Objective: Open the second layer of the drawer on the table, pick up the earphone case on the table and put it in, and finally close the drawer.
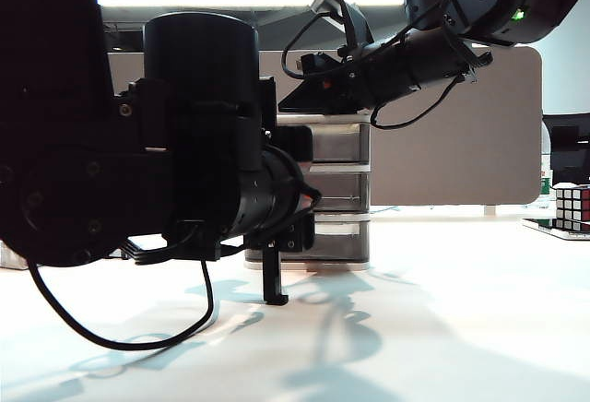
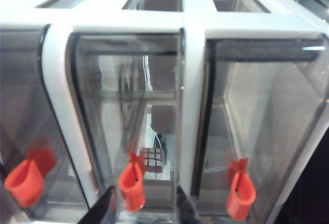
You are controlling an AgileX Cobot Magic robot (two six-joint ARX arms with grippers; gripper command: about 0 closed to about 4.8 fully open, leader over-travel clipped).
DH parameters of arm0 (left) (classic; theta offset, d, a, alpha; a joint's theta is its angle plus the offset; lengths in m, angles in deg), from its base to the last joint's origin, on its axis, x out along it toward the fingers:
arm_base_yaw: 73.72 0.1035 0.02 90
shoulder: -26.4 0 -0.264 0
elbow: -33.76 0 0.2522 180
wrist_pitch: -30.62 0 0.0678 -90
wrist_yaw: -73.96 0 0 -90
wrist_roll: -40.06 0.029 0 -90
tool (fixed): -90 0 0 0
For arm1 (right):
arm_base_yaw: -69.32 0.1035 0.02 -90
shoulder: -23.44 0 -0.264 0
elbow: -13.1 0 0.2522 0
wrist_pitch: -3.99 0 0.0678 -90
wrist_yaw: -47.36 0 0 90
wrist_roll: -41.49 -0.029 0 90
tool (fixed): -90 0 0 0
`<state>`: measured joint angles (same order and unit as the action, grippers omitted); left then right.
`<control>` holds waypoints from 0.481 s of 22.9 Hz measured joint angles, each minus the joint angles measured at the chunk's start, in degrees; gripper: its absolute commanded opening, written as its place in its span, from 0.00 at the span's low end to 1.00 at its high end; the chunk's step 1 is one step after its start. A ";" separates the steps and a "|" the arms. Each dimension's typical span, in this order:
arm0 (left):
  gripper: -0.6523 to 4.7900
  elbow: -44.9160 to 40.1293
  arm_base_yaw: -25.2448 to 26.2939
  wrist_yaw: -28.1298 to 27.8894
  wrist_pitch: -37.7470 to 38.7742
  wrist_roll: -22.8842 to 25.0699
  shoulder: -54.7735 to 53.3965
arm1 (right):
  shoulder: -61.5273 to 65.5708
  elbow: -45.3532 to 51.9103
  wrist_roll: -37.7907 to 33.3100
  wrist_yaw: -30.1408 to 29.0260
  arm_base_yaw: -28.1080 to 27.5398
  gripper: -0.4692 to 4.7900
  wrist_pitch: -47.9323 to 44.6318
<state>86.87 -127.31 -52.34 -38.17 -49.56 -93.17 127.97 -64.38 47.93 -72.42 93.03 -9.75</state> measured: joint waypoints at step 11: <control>0.19 1.86 0.81 0.22 0.90 0.02 -0.55 | -0.02 -0.04 -0.13 0.83 0.11 0.08 0.22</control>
<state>88.73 -126.50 -52.12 -37.27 -49.54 -93.72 127.95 -64.43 47.79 -71.59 93.13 -9.53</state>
